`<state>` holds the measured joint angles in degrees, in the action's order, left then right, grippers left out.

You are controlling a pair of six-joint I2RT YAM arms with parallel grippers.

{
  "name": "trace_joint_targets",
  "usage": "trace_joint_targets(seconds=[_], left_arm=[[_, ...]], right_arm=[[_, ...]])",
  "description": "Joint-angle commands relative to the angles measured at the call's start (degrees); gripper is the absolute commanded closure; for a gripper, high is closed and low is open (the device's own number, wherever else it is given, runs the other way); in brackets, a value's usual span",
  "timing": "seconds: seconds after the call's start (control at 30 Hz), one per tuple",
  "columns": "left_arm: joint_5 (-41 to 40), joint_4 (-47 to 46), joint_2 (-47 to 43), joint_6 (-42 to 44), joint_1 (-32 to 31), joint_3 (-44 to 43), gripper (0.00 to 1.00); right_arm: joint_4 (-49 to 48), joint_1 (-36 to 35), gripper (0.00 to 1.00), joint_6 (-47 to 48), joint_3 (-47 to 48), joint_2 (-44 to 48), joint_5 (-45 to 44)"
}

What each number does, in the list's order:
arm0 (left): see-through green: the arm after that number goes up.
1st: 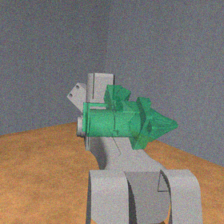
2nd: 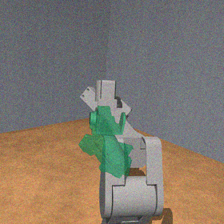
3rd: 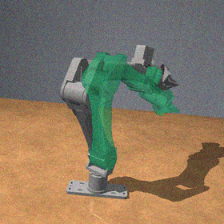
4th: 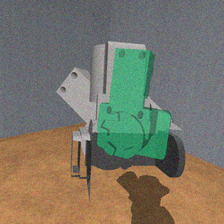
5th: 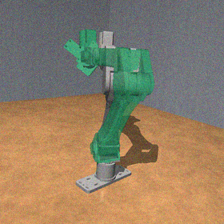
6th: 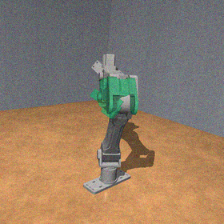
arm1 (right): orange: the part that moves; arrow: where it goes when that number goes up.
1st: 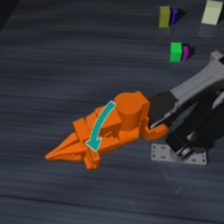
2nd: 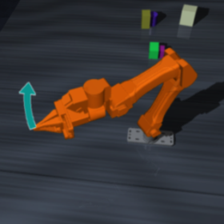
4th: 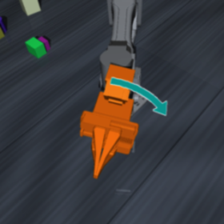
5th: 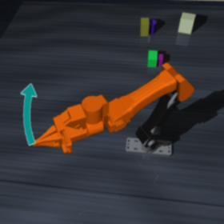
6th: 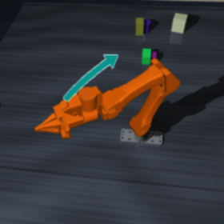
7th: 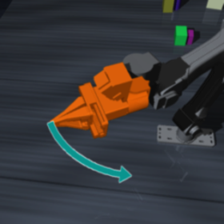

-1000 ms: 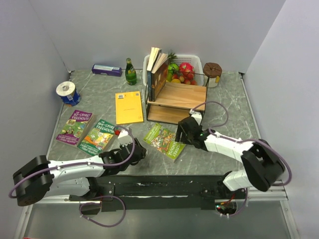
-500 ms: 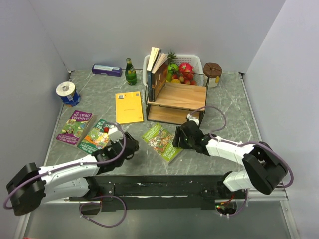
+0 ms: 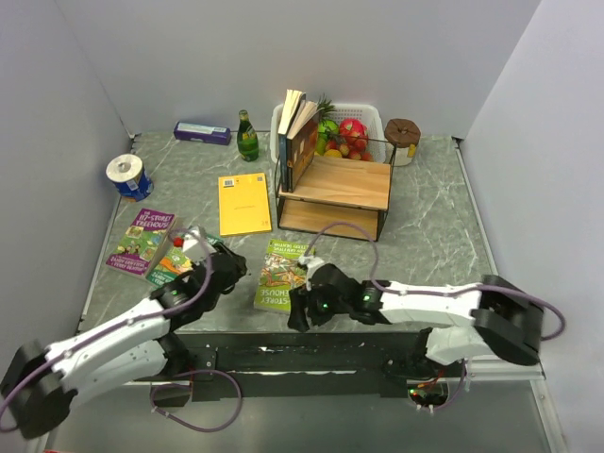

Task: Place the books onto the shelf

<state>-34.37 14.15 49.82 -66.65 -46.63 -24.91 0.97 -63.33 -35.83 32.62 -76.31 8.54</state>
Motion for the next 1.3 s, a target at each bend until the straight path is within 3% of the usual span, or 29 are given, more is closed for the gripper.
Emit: trace_joint_targets(seconds=[0.0,0.1,0.27,0.47,0.6,0.73,0.9,1.03,1.07,1.13,1.23,1.27], left_arm=[[-2.55,5.53,-9.47,0.99,0.05,-2.08,0.52],[2.96,1.68,-13.52,3.37,-0.04,0.37,0.54],[9.75,-3.42,-9.4,0.48,-1.44,3.2,0.59],[6.25,-2.29,-6.05,-2.6,-8.81,2.49,0.64],[4.66,-0.36,-7.72,-3.57,-10.58,2.76,0.65],[4.05,1.57,-9.83,-3.92,-11.11,2.84,0.65],[1.86,5.26,-12.55,-5.33,-11.9,2.76,0.64],[-0.25,8.87,-16.85,-6.21,-12.17,2.14,0.64],[-0.69,10.27,-17.56,-6.21,-12.17,1.79,0.64],[-1.83,11.16,-19.49,-5.86,-12.25,1.61,0.64],[-0.54,8.01,-19.59,-3.41,-12.25,2.32,0.63],[0.52,6.52,-18.89,-2.53,-12.25,2.93,0.63]], right_arm=[[3.32,0.57,0.24,-2.48,-0.01,10.73,-19.13],[4.21,3.2,0.26,-4.94,0.95,12.07,-32.15],[3.24,11.38,0.38,-6.26,7.35,0.07,-24.54],[7.64,10.16,0.7,-9.6,11.24,-8.4,-19.87],[11.06,8.49,1.0,-10.31,11.15,-9.99,-19.17],[10.73,5.42,1.0,-8.3,9.66,-10.96,-16.19],[-2.7,-1.25,1.0,-4.08,10.61,-14.38,-3.98],[-10.63,-3.11,1.0,-2.4,11.59,-14.92,-0.71],[-11.6,-3.2,0.98,-2.49,10.89,-12.05,-2.19],[-9.43,-3.2,0.96,-6.06,7.12,-7.56,-14.64],[1.37,-2.77,0.93,-9.42,4.83,0.53,-32.11],[2.71,-2.42,0.76,-9.52,4.47,3.34,-34.53]])
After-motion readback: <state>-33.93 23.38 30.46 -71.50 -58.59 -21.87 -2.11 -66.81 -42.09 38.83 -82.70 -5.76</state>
